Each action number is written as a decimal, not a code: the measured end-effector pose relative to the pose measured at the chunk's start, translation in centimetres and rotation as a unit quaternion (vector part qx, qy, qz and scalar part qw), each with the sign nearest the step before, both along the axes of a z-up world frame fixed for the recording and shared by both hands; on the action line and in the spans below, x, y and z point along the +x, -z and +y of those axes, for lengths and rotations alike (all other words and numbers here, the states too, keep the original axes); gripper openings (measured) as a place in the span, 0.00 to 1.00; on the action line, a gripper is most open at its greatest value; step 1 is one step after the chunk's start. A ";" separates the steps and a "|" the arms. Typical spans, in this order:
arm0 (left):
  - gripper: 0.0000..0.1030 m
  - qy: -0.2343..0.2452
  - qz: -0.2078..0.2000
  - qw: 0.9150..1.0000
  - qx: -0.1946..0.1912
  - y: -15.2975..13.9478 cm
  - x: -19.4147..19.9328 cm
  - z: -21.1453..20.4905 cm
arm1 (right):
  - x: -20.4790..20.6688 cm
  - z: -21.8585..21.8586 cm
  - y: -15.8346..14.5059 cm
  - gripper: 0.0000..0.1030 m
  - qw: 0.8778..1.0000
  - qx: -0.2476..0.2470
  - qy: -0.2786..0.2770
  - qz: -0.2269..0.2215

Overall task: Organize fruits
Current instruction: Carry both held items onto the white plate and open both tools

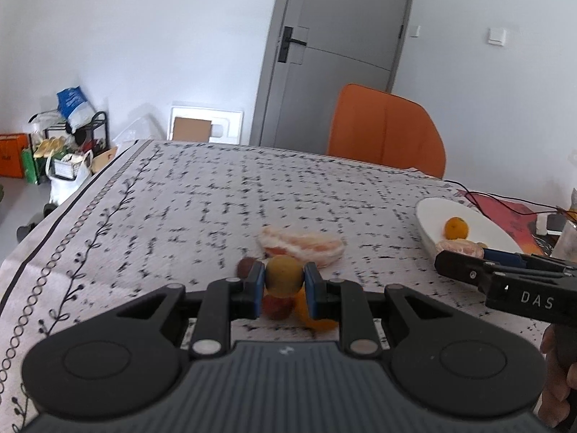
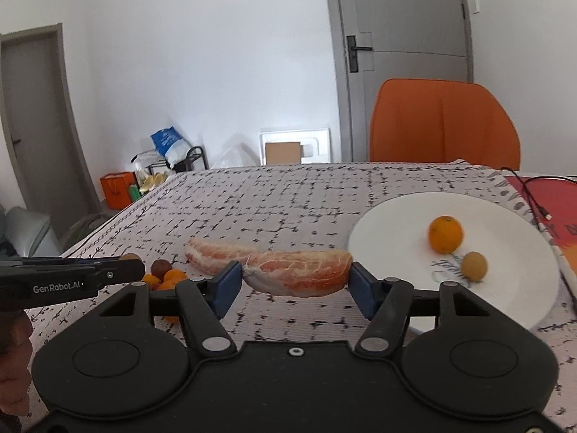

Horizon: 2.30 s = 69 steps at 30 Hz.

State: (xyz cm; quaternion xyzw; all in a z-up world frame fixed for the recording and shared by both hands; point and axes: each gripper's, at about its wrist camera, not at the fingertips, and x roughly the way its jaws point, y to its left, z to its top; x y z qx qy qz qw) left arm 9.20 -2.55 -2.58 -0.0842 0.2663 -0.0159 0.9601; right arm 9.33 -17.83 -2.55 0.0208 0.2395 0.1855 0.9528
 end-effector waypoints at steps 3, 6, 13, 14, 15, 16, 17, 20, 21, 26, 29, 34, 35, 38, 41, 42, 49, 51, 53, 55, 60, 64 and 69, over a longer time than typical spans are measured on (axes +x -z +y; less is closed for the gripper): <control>0.21 0.008 -0.005 1.000 0.004 -0.4 0.2 -1.0 | -0.2 -1.2 -0.1 0.60 1.000 0.006 0.010 -0.004; 0.21 0.017 -0.007 1.000 0.007 -0.7 0.5 -2.0 | -0.3 -2.3 -0.2 0.60 1.000 0.006 0.024 -0.009; 0.21 0.040 -0.013 0.999 0.012 -1.1 1.3 -4.1 | -0.3 -5.1 -0.2 0.60 0.998 0.011 0.055 -0.010; 0.21 0.043 -0.014 0.999 0.012 -1.2 1.5 -4.4 | -0.3 -5.5 -0.1 0.60 0.998 0.011 0.060 -0.009; 0.21 0.047 -0.015 0.999 0.014 -1.2 1.7 -4.7 | -0.3 -5.9 0.0 0.60 0.998 0.011 0.065 -0.009; 0.21 0.050 -0.016 0.999 0.014 -1.2 1.9 -5.0 | -0.3 -6.3 0.0 0.60 0.997 0.010 0.071 -0.009; 0.21 0.054 -0.016 0.998 0.014 -1.2 2.1 -5.3 | -0.2 -6.6 0.1 0.60 0.997 0.008 0.076 -0.010; 0.21 0.063 -0.015 0.998 0.016 -1.3 2.6 -6.3 | -0.3 -7.5 0.3 0.60 0.996 0.000 0.090 -0.011; 0.21 0.067 -0.015 0.997 0.017 -1.3 2.8 -6.6 | -0.2 -7.9 0.4 0.60 0.995 -0.001 0.094 -0.010; 0.21 0.081 -0.015 0.996 0.024 -1.3 3.6 -8.2 | 0.0 -9.4 1.1 0.60 0.994 -0.002 0.108 -0.005; 0.21 0.090 -0.014 0.995 0.028 -1.3 4.1 -9.3 | 0.2 -10.3 1.4 0.60 0.993 -0.003 0.115 -0.003; 0.21 0.103 -0.013 0.994 0.034 -1.2 4.8 -10.9 | 0.2 -11.7 1.7 0.60 0.992 -0.002 0.125 -0.003; 0.21 0.106 -0.012 0.994 0.036 -1.2 4.9 -11.2 | 0.3 -12.0 1.7 0.60 0.992 -0.001 0.126 -0.002; 0.21 0.112 -0.013 0.993 0.038 -1.1 5.2 -12.2 | 0.5 -12.7 1.8 0.60 0.992 0.000 0.129 -0.004; 0.21 0.118 -0.013 0.992 0.043 -1.1 5.5 -13.0 | 0.6 -13.1 1.8 0.60 0.992 0.000 0.128 -0.009; 0.21 0.119 -0.012 0.992 0.044 -1.1 5.6 -13.2 | 0.6 -13.2 1.8 0.61 0.992 0.000 0.127 -0.010; 0.21 0.132 -0.012 0.990 0.052 -1.0 6.2 -14.8 | 0.0 -14.0 1.9 0.65 0.991 0.014 0.130 -0.014; 0.21 0.135 -0.011 0.989 0.053 -1.0 6.4 -15.2 | -0.1 -14.2 2.0 0.65 0.991 0.020 0.129 -0.012; 0.21 0.138 -0.012 0.989 0.052 -1.0 6.5 -15.5 | -0.3 -14.3 2.0 0.65 0.991 0.025 0.129 -0.012; 0.21 0.142 -0.012 0.988 0.053 -1.0 6.6 -15.9 | -0.5 -14.3 2.0 0.65 0.991 0.029 0.127 -0.011; 0.24 0.150 -0.014 0.987 0.051 -1.0 6.5 -16.4 | -0.6 -14.1 2.1 0.67 0.992 0.037 0.123 -0.007; 0.27 0.145 -0.005 0.988 0.051 -1.0 6.4 -15.7 | -0.7 -13.7 2.2 0.69 0.992 0.036 0.119 -0.006; 0.59 0.121 -0.012 0.991 0.052 -1.2 5.9 -14.0 | -0.6 -13.1 2.3 0.73 0.993 0.040 0.113 -0.004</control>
